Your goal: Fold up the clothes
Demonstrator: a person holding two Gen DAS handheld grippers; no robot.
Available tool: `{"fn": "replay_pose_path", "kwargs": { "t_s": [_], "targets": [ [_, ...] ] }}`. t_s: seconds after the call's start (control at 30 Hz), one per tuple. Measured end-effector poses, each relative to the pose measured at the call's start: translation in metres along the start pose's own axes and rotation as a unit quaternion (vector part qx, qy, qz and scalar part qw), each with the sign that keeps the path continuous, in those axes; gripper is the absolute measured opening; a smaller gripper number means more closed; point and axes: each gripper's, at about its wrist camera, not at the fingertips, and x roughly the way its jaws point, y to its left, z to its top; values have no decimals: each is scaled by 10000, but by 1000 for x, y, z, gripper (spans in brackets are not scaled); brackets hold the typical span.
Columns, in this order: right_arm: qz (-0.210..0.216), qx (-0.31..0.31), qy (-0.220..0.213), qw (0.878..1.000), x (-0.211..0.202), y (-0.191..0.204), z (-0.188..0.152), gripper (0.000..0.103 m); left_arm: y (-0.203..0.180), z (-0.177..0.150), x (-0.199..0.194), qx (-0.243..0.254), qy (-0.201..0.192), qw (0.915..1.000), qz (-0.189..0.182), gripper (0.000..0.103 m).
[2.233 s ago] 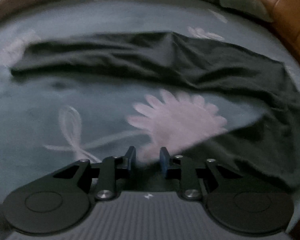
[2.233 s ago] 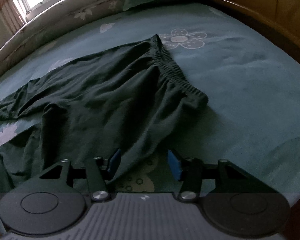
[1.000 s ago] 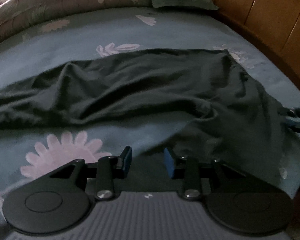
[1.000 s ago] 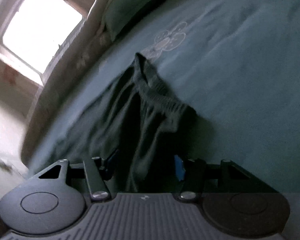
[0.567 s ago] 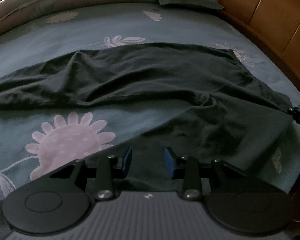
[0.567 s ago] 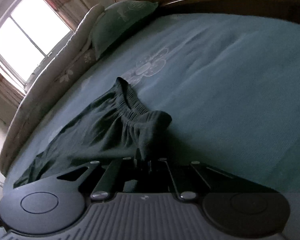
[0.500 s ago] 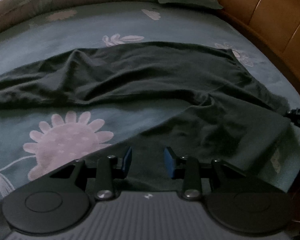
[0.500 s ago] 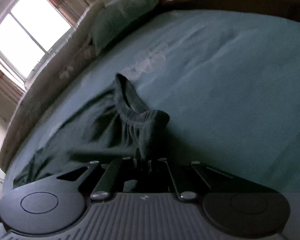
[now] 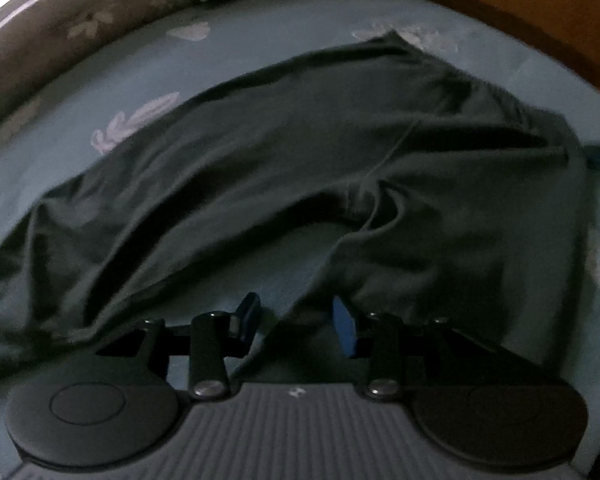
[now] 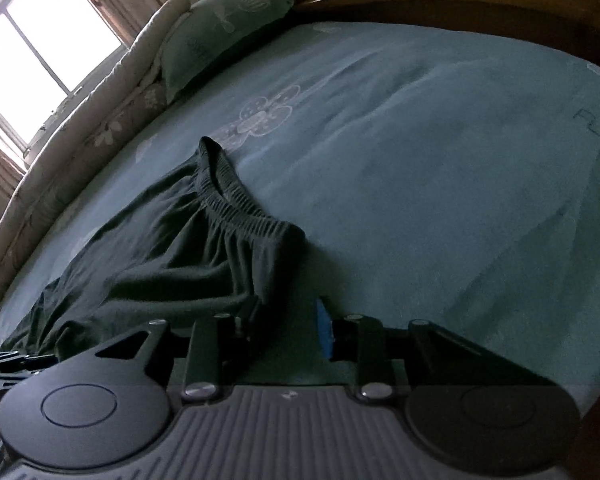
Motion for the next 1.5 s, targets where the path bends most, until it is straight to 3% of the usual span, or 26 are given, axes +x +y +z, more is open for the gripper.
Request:
{"fn": "replay_pose_path", "kwargs": {
  "t_s": [0.03,0.13,0.2,0.23,0.4,0.43,0.57,0.63,0.73,0.9,1.03,1.17,1.23,1.37,1.47,1.5],
  "targets": [
    [-5,-2,-3,10000,-1,0,-1,34,-3,0,-1,78,26,10000,-34,11],
    [-22,-11,-13,10000,-4,-1,-3,34,-9,-1,-1,240,22,9997,65,3],
    [-48,-27,-21,10000,-4,0,-2,34,7,3,2,-248,-29,9996,87,3],
    [-60,-43,-22,10000,-4,2,-1,34,19,7,5,-567,-45,9979,308,0],
    [-88,-388,-43,9992,-9,17,4,36,52,5,-16,-1355,-358,9901,90,3],
    [-95,-562,-86,9983,-13,23,5,39,53,3,-23,-1404,-410,9892,28,8],
    [55,-1443,-181,9893,-21,58,6,44,46,-19,-53,-1353,-396,9900,85,9],
    [213,-1931,-186,9808,-22,81,6,45,47,-34,-65,-1475,-334,9884,107,12],
    [794,-2604,70,9622,-7,126,-2,49,54,-64,-77,-1803,-183,9831,250,19],
    [1588,-3403,958,9218,41,207,-36,51,68,-116,-97,-2424,6,9681,640,21],
    [1851,-3881,1332,8930,71,250,-64,51,76,-158,-110,-2829,112,9558,791,24],
    [1631,-3829,1359,8991,102,264,-68,50,88,-191,-110,-3177,93,9446,825,26],
    [1439,-3707,1244,9090,116,265,-62,49,97,-201,-111,-3219,-52,9431,837,30],
    [1117,-3432,1064,9265,130,267,-43,45,115,-210,-119,-3191,19,9406,1163,28],
    [1018,-3455,1082,9266,124,270,-44,47,124,-219,-133,-3252,-42,9400,1029,28],
    [991,-3477,1080,9261,120,271,-45,50,125,-222,-140,-3242,-143,9405,1007,33]
  ]
}}
